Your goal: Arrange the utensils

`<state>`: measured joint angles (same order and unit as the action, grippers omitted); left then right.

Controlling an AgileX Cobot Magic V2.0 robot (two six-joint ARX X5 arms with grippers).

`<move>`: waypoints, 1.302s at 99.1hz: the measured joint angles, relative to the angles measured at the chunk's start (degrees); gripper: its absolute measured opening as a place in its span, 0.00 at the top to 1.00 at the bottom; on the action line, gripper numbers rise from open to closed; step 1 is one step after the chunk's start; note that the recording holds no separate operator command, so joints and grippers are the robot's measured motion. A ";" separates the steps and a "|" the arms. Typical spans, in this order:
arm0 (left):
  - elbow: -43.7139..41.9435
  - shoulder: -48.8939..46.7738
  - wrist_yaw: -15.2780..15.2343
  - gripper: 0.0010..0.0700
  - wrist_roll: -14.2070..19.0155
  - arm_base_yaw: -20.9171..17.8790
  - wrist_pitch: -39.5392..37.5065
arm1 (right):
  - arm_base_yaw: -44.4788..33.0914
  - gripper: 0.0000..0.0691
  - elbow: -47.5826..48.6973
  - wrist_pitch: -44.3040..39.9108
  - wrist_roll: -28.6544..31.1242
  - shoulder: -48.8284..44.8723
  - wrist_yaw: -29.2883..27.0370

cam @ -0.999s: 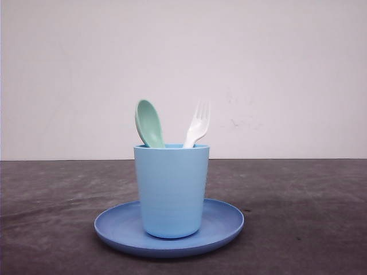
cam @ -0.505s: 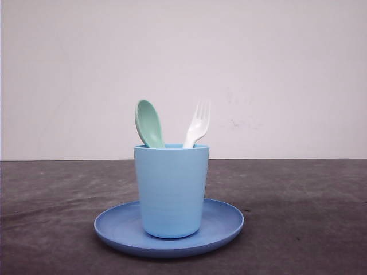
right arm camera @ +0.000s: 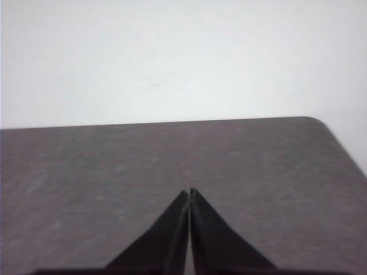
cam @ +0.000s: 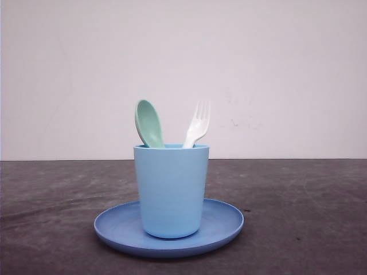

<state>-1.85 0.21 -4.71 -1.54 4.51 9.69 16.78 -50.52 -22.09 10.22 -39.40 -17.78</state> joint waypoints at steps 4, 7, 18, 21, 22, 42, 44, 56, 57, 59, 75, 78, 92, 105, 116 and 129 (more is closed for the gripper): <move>0.00 0.00 0.00 0.98 0.00 0.00 0.00 | -3.50 0.99 0.00 0.02 -0.50 -0.02 2.86; 0.00 0.00 0.00 0.98 0.00 0.00 0.00 | -5.97 0.99 0.00 0.02 -0.98 0.00 4.83; 0.00 0.00 0.00 0.98 0.00 0.00 0.00 | -12.63 0.99 0.00 0.02 -3.02 0.00 9.94; 0.00 0.00 0.00 0.98 0.00 0.00 0.00 | -13.86 0.99 0.00 0.00 -3.65 0.09 10.49; 0.00 0.00 0.00 0.98 0.00 0.00 0.00 | -14.21 0.99 0.00 0.00 -3.91 0.13 10.69; 0.00 0.00 0.00 0.98 0.00 0.00 -0.02 | -18.49 0.99 4.20 5.18 -6.99 4.61 12.44; 0.00 0.00 0.00 0.98 0.00 0.00 -0.02 | -18.73 0.99 5.11 5.81 -7.06 5.31 12.66; 0.00 0.00 0.02 0.98 0.00 0.00 -0.02 | -19.78 0.99 13.00 10.91 -7.23 10.10 13.33; 0.00 0.00 0.00 0.98 0.00 0.00 -0.02 | -19.87 0.99 13.75 11.32 -7.23 10.51 13.38; 0.00 0.00 0.00 0.98 0.00 0.00 -0.02 | -19.93 0.99 15.26 12.07 -7.23 11.39 13.55; 0.00 0.00 0.02 0.98 0.00 0.00 -0.02 | -20.72 0.99 27.71 15.26 -7.23 19.26 15.17; 0.00 0.00 0.00 0.98 0.00 0.00 -0.02 | -20.90 0.99 29.90 15.98 -7.21 20.87 15.23; 0.00 0.00 0.00 0.98 0.00 0.00 -0.02 | -21.33 0.99 38.97 18.58 -7.17 28.13 16.00; 0.00 0.00 0.00 0.98 0.00 0.00 -0.02 | -21.33 0.99 45.46 18.64 -6.93 32.61 16.35; 0.00 0.00 0.00 0.98 0.00 0.00 -0.02 | -21.33 0.99 49.03 18.51 -6.73 35.63 17.22; 0.00 0.00 0.00 0.98 0.00 0.00 -0.04 | -21.33 0.99 49.68 15.21 -6.78 38.84 19.17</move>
<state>-1.85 0.21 -4.71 -1.54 4.51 9.65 -4.56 -0.84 -6.87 3.44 -0.56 1.39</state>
